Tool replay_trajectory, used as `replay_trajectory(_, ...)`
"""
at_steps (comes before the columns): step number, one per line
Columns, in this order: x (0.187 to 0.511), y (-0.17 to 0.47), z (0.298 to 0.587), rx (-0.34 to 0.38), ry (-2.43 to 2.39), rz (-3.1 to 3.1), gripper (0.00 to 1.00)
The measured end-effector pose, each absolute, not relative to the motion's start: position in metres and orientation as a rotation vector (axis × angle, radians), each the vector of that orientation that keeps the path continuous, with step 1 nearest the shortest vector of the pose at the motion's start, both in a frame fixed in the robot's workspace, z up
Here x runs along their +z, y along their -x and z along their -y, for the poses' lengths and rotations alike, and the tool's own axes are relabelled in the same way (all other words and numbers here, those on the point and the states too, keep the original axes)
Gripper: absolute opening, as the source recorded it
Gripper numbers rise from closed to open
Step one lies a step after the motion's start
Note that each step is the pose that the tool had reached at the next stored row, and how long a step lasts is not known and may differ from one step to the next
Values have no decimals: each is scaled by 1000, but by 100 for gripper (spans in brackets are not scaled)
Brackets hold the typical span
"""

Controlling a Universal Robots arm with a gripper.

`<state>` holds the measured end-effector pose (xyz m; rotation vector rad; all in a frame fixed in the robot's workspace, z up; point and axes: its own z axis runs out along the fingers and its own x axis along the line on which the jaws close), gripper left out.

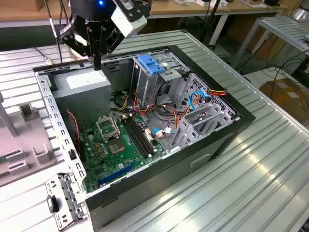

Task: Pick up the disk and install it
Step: 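Reach for the disk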

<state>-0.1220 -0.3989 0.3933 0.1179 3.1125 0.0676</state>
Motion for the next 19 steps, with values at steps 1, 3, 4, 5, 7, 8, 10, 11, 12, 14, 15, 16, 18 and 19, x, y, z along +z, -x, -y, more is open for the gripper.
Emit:
replay_trajectory(1, 393, 124, 399, 68, -118, -3112, 11)
replay_trajectory(3, 393, 126, 399, 68, -118, -3113, 11)
replay_trajectory(4, 393, 128, 399, 67, -118, -3113, 11)
replay_trajectory(5, 393, 129, 399, 68, -118, -3113, 11)
replay_trajectory(7, 393, 132, 399, 68, -118, -3112, 11)
replay_trajectory(8, 393, 134, 399, 68, -118, -3112, 11)
replay_trajectory(10, 393, 136, 399, 68, -118, -3112, 11)
replay_trajectory(11, 393, 137, 399, 68, -118, -3112, 11)
replay_trajectory(12, 393, 140, 399, 68, -118, -3113, 11)
replay_trajectory(14, 393, 143, 399, 68, -118, -3113, 11)
replay_trajectory(15, 393, 145, 399, 68, -118, -3113, 11)
replay_trajectory(16, 393, 146, 399, 68, -118, -3113, 11)
replay_trajectory(18, 393, 149, 399, 68, -118, -3112, 11)
replay_trajectory(19, 393, 151, 399, 68, -118, -3112, 11)
